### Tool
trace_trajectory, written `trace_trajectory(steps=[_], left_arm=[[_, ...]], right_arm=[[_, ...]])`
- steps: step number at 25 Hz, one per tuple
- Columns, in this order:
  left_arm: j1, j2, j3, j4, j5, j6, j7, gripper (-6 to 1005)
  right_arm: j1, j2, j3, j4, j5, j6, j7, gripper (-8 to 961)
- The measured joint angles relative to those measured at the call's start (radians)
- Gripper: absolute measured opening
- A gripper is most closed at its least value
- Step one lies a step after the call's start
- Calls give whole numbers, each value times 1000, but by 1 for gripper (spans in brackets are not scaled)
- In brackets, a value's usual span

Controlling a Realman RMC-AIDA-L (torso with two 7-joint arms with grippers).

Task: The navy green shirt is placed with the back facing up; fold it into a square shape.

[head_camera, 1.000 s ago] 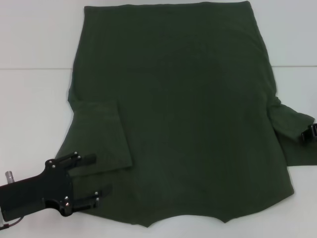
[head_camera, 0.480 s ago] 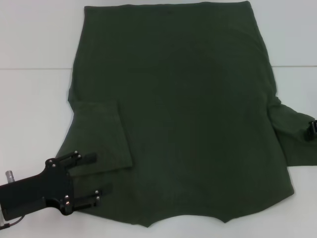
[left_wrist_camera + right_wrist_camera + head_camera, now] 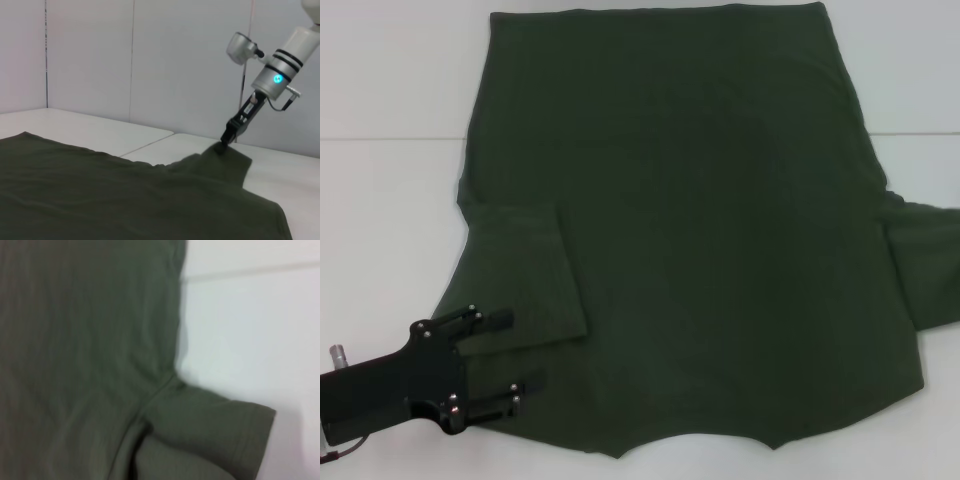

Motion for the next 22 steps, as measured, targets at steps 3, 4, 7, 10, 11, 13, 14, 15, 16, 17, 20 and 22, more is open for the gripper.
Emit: trace_trajectory(steps=[3, 4, 7, 10, 11, 13, 14, 15, 16, 17, 20, 22], left_arm=[[0, 1, 0, 2, 0, 0, -1, 825], [0, 1, 0, 2, 0, 0, -1, 825], [0, 1, 0, 4, 0, 0, -1, 825], [0, 1, 0, 5, 0, 0, -1, 825], [0, 1, 0, 5, 1, 0, -1, 825], [0, 2, 0, 5, 1, 0, -1, 825], [0, 2, 0, 6, 1, 0, -1, 825], [-1, 2, 0, 6, 1, 0, -1, 825], [-1, 3, 0, 6, 1, 0, -1, 825], [-1, 3, -1, 6, 1, -1, -1, 825], [-2, 3, -1, 6, 1, -1, -1, 825], [-3, 5, -1, 6, 0, -1, -1, 825]], right_arm=[[-4, -5, 20, -22, 30, -7, -5, 22], [-3, -5, 20, -24, 38, -8, -7, 23], [9, -6, 14, -25, 43, -5, -8, 23], [28, -4, 10, -29, 39, -3, -8, 23], [32, -3, 9, -34, 38, -3, -8, 23], [34, -3, 8, -50, 37, -3, -6, 23], [34, -3, 8, -57, 38, -3, -4, 23], [34, -4, 10, -61, 39, -3, -2, 23], [33, -5, 13, -63, 41, -2, -1, 23], [33, -5, 16, -63, 42, -2, 0, 23], [33, -5, 18, -66, 45, -2, 0, 23], [39, -5, 14, -68, 45, -2, 0, 22]])
